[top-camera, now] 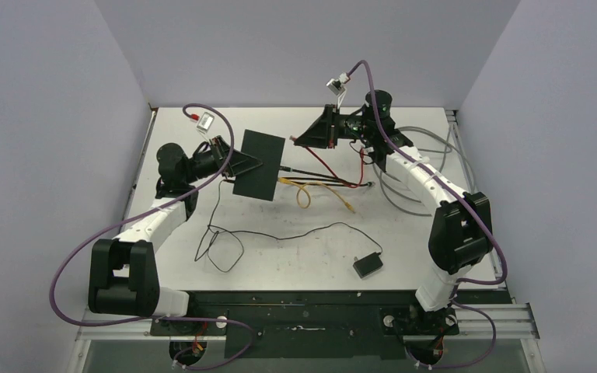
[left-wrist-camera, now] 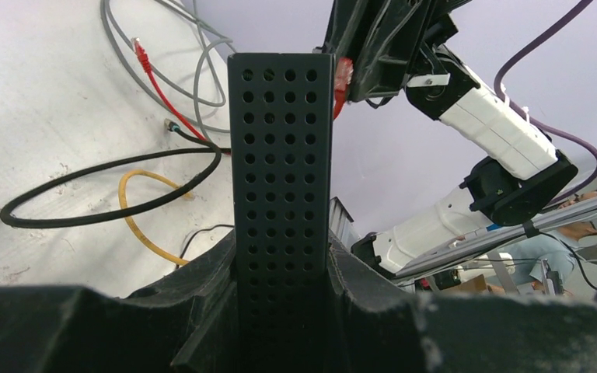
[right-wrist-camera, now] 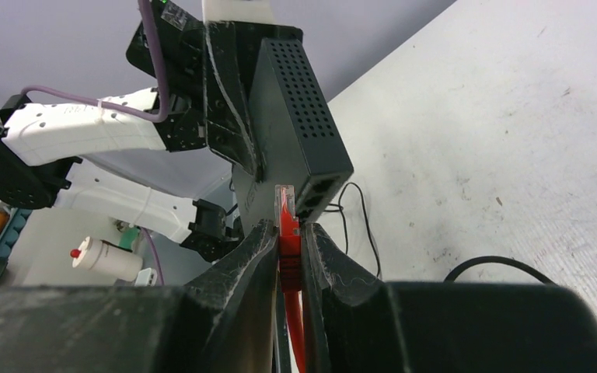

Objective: Pull the plug from the switch port
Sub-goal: Pull the connector from the switch port, then place the connector at the center of the board.

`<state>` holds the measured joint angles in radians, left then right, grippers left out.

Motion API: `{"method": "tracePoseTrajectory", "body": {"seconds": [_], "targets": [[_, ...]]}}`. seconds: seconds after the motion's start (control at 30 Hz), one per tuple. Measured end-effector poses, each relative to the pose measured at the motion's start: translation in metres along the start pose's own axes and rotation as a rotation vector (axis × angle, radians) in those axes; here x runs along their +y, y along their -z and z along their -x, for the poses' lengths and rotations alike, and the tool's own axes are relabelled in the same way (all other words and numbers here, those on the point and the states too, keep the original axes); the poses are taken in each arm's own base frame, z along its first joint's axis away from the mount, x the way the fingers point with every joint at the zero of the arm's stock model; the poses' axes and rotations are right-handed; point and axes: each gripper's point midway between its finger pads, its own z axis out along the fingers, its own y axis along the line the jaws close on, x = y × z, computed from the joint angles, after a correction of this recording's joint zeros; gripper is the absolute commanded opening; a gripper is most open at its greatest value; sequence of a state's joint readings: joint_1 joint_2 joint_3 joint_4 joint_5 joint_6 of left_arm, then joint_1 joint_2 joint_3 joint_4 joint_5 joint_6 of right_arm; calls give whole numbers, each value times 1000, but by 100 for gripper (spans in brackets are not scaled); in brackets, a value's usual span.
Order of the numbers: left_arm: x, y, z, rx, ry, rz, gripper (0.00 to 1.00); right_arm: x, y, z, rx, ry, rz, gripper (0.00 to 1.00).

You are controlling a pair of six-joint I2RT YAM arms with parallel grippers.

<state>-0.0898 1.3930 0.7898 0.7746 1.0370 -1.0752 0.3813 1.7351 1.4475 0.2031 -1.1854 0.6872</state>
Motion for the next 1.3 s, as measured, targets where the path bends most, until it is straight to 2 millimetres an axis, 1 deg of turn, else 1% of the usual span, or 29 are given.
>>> {"method": "tracePoseTrajectory", "body": {"seconds": [0.13, 0.3, 0.53, 0.7, 1.03, 1.3], "targets": [[3, -3, -7, 20, 5, 8, 0, 5, -1, 9, -23, 6, 8, 5], [6, -7, -18, 53, 8, 21, 0, 14, 0, 27, -75, 29, -6, 5], [8, -12, -29, 77, 3, 34, 0, 41, 3, 58, -181, 57, 33, 5], [9, -16, -34, 86, -1, 41, 0, 57, 5, 76, -251, 61, 75, 5], [7, -21, -43, 110, 3, 39, 0, 80, 10, 100, -354, 50, 133, 5], [7, -29, -52, 138, 8, 38, 0, 96, 17, 118, -440, 61, 153, 5]]}}
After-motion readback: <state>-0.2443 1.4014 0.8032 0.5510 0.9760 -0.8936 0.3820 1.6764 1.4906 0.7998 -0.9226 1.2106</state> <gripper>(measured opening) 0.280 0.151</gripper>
